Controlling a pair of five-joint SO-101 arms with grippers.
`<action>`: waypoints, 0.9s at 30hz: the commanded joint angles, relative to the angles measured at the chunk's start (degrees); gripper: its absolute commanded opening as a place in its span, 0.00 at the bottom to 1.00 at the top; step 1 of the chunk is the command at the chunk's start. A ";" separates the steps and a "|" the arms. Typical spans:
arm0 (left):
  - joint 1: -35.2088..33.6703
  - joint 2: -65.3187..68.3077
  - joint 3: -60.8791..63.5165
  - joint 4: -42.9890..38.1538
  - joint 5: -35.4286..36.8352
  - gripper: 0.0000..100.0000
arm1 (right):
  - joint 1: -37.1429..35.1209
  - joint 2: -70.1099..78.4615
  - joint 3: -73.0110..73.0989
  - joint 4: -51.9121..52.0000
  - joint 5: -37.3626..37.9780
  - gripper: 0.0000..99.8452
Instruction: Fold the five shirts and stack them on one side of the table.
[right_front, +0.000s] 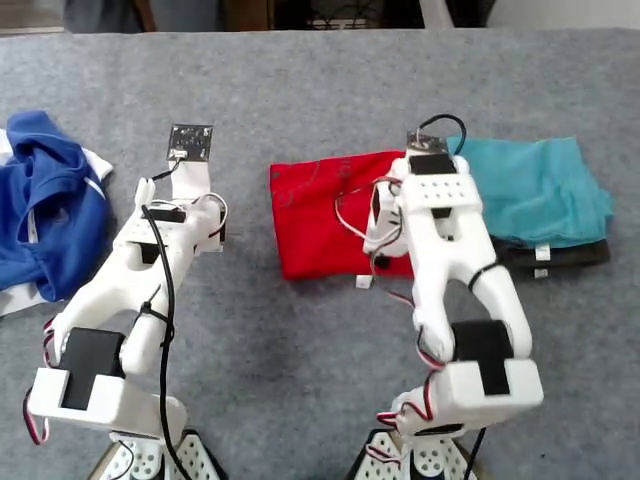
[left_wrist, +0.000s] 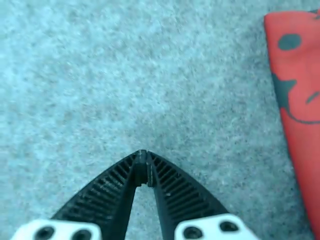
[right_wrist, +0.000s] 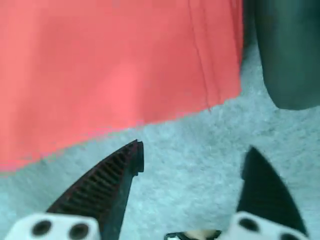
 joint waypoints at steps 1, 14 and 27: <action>-0.40 -0.88 -0.13 -0.88 0.44 0.03 | -0.62 4.00 -6.99 -0.35 -4.04 0.37; -0.40 -0.79 -0.22 -0.88 0.35 0.03 | -0.62 26.68 -17.71 -8.18 -3.25 0.32; -0.40 -0.79 -0.22 -0.88 0.26 0.03 | -0.26 27.82 -18.15 -9.58 1.58 0.01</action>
